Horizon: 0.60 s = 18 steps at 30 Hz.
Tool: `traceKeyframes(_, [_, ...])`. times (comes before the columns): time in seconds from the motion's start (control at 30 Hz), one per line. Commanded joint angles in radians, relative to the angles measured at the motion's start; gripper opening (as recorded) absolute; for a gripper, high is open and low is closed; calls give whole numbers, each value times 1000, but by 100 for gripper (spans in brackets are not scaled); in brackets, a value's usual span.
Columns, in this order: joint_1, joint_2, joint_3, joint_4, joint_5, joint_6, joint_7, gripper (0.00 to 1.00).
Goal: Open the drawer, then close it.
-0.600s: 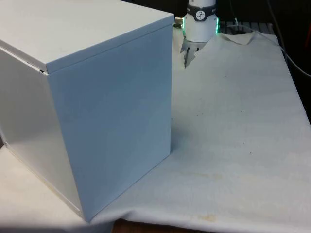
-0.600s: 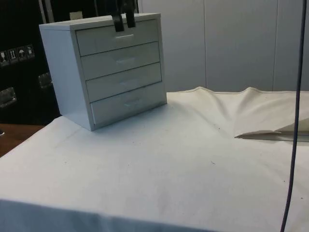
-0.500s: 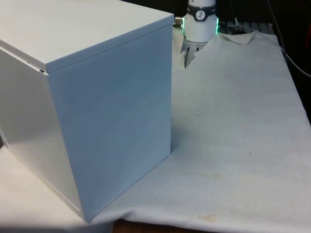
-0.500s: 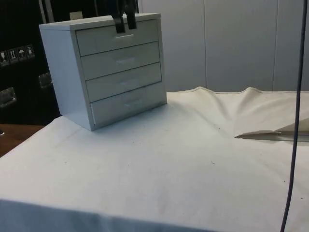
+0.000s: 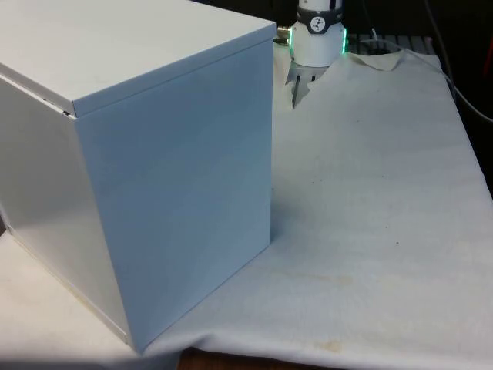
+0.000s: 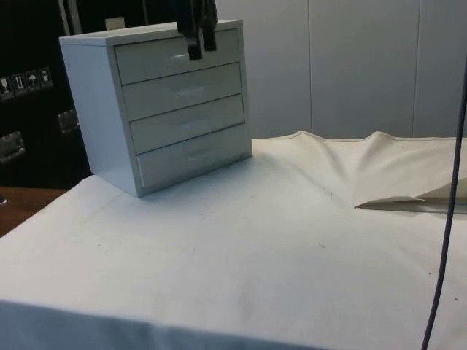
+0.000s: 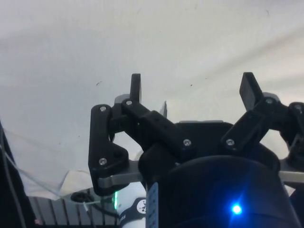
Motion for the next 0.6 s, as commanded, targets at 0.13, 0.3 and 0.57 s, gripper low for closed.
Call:
traceKeyframes(0.13, [-5, -28, -14, -47, -26, 52, -15, 100])
traceKeyframes(0.3, [-3, -44, -31, -65, -34, 57, -45, 100])
traceKeyframes(0.57, [-3, -70, -52, -89, -36, 56, -116, 100])
